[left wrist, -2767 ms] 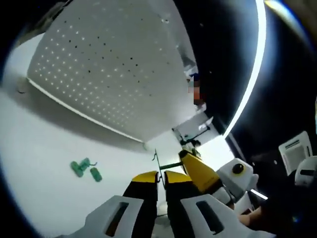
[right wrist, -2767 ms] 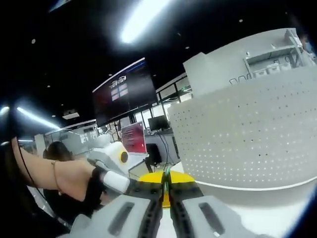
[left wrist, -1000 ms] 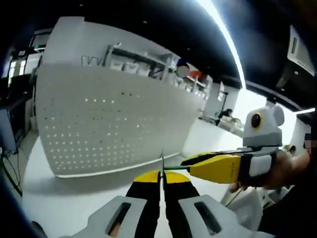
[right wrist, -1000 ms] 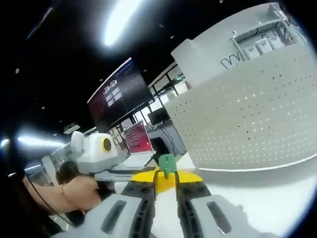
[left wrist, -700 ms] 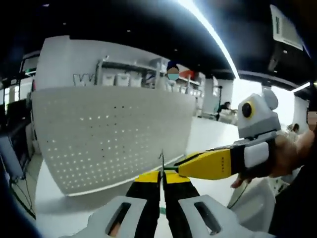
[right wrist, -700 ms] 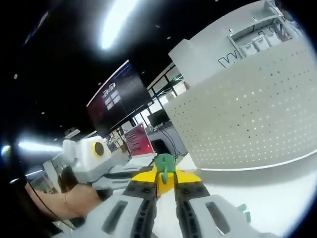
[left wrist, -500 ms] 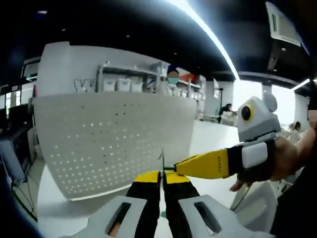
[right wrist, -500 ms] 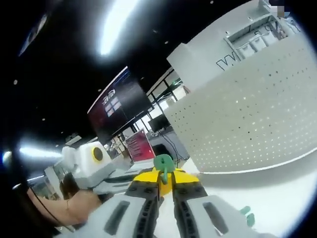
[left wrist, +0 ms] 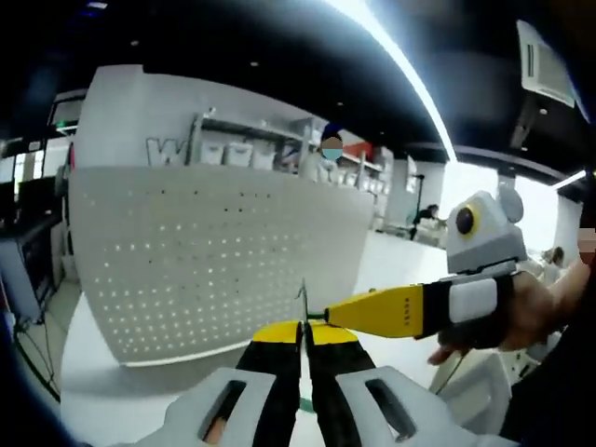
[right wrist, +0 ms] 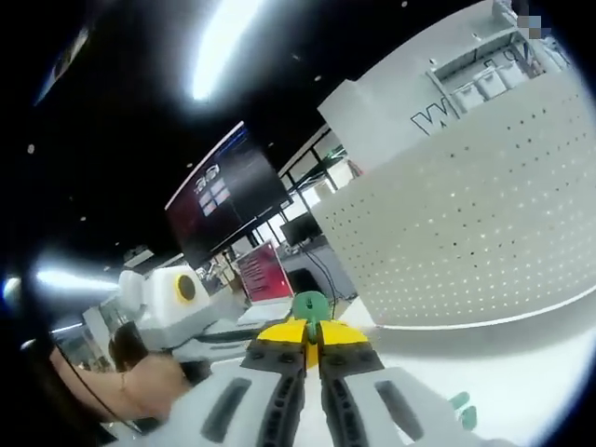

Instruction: Insert the hook assembly into the mounting plate slot until the hook locks in place.

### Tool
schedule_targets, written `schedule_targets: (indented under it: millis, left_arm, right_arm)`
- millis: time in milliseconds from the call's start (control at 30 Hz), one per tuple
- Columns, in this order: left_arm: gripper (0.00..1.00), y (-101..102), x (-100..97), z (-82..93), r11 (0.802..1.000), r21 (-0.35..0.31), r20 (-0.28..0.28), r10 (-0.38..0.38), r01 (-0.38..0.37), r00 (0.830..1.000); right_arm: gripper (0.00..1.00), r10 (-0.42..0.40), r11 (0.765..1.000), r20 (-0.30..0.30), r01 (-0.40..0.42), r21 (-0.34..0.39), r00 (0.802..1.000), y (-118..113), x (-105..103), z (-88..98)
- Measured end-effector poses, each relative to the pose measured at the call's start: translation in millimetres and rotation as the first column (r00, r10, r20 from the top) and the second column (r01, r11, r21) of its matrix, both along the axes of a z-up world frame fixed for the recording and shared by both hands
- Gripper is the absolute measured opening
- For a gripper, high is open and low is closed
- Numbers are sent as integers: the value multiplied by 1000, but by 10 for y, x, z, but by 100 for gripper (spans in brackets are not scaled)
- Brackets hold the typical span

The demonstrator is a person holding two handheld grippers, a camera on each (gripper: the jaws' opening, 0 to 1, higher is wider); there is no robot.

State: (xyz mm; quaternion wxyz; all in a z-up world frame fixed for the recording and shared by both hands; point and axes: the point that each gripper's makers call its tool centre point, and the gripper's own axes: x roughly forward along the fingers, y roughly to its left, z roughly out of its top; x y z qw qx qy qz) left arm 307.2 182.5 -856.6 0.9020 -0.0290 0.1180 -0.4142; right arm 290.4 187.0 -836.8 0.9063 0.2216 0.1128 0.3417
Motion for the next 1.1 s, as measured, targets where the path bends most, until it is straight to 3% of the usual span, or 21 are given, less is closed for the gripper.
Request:
schedule_targets:
  millis: [267,500,833,967,1033,1100]
  left_arm:
    - [3,31,-11,-87,1000,6,-20,-15,15,1000]
    - [6,97,-46,-104,1000,-1,-22,-31,31,999]
    - [43,172,-105,-212,999,12,-58,-41,42,997]
    - [61,164,-146,-168,997,-38,-56,-68,66,996]
    - [71,184,-157,-186,997,-32,-61,-66,64,996]
    - [75,191,-185,-206,997,-29,-66,-75,73,995]
  right_arm:
    - [0,23,998,3,-23,-66,1000,48,-20,-80]
    - [0,52,997,2,-52,-65,999,119,-41,-91]
    - [0,75,993,23,-72,-91,997,162,-87,-79]
    - [0,77,991,34,-73,-111,996,155,-84,-82]
    - [0,75,991,42,-69,-116,996,150,-81,-73]
    - [0,75,990,45,-69,-122,996,155,-82,-81]
